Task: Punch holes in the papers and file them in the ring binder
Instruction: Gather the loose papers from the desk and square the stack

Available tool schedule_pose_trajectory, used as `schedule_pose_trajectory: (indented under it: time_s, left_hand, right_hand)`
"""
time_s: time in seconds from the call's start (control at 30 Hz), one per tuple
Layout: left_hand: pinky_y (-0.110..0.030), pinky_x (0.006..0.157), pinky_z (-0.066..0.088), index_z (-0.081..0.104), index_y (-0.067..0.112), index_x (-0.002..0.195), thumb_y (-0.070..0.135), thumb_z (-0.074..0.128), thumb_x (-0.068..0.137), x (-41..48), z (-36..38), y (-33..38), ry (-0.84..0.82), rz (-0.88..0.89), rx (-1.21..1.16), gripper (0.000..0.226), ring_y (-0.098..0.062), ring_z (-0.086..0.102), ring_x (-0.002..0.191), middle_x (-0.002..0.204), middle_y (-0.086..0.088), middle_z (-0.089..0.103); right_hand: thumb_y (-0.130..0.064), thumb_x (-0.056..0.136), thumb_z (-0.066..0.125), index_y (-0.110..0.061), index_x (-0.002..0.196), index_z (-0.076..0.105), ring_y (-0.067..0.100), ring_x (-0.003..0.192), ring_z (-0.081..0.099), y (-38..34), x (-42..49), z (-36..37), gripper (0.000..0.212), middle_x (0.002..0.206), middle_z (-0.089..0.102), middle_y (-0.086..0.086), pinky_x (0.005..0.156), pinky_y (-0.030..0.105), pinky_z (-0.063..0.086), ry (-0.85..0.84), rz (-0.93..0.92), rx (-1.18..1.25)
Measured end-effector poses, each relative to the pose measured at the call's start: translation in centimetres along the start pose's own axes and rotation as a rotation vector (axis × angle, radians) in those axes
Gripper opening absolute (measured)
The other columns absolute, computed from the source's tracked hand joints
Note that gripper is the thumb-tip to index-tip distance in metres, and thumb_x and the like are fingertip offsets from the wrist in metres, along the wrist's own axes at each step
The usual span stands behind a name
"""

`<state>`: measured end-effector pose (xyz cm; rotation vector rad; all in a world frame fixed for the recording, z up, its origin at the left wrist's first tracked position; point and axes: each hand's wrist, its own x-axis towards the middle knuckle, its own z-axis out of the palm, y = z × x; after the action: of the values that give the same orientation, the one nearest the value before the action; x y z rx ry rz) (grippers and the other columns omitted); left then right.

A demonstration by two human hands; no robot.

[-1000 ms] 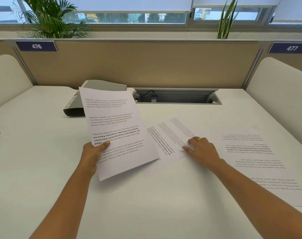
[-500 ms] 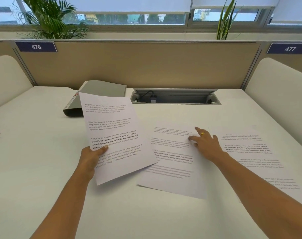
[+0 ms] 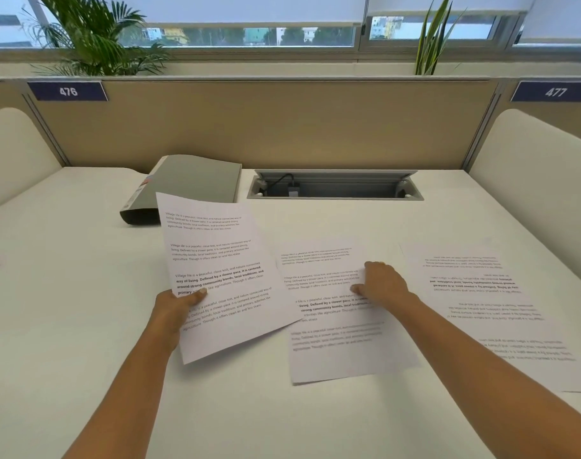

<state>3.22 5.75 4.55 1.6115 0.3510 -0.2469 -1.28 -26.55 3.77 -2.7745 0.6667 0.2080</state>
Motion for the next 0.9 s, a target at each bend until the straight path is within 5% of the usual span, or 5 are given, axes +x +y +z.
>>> schedule_pose_trajectory:
  time_s: [0.2,0.4,0.7,0.9]
  left_hand:
    - [-0.041,0.083,0.046,0.058,-0.001,0.116,0.004,0.063,0.084,-0.1,-0.4,-0.2,0.009,-0.005,-0.002,0.033,-0.030,0.059,0.091,0.117,-0.024,0.061]
    - [-0.039,0.082,0.045,0.057,-0.002,0.117,0.002,0.062,0.084,-0.1,-0.3,0.0,0.018,0.012,-0.016,0.033,-0.028,0.058,0.092,0.118,-0.023,0.061]
    - [-0.045,0.086,0.048,0.060,0.006,0.109,-0.001,0.061,0.084,-0.1,-0.9,-0.4,-0.021,0.046,0.004,0.025,-0.032,0.061,0.090,0.109,-0.018,0.063]
    - [-0.043,0.085,0.048,0.058,0.008,0.111,-0.002,0.060,0.084,-0.2,-0.8,-0.4,-0.040,0.095,0.019,0.028,-0.031,0.061,0.090,0.105,-0.013,0.063]
  right_hand:
    - [-0.037,0.087,0.060,-0.002,0.125,0.045,0.028,0.125,0.041,0.7,-0.8,0.4,0.054,0.130,0.049,0.013,0.094,0.037,0.041,0.164,0.030,0.135]
    - [-0.059,0.070,0.068,-0.003,0.127,0.042,0.030,0.125,0.039,0.8,-1.4,-0.4,0.084,0.132,0.043,0.014,0.095,0.036,0.040,-0.018,0.211,-0.008]
    - [-0.049,0.063,0.080,-0.013,0.103,0.048,0.029,0.117,0.048,1.0,-0.8,-1.2,0.063,0.119,0.054,0.007,0.095,0.038,0.034,-0.066,0.339,0.115]
    - [-0.033,0.063,0.084,-0.009,0.100,0.048,0.030,0.108,0.056,1.0,-0.6,-1.2,0.057,0.113,0.059,0.009,0.089,0.036,0.046,-0.073,0.308,0.271]
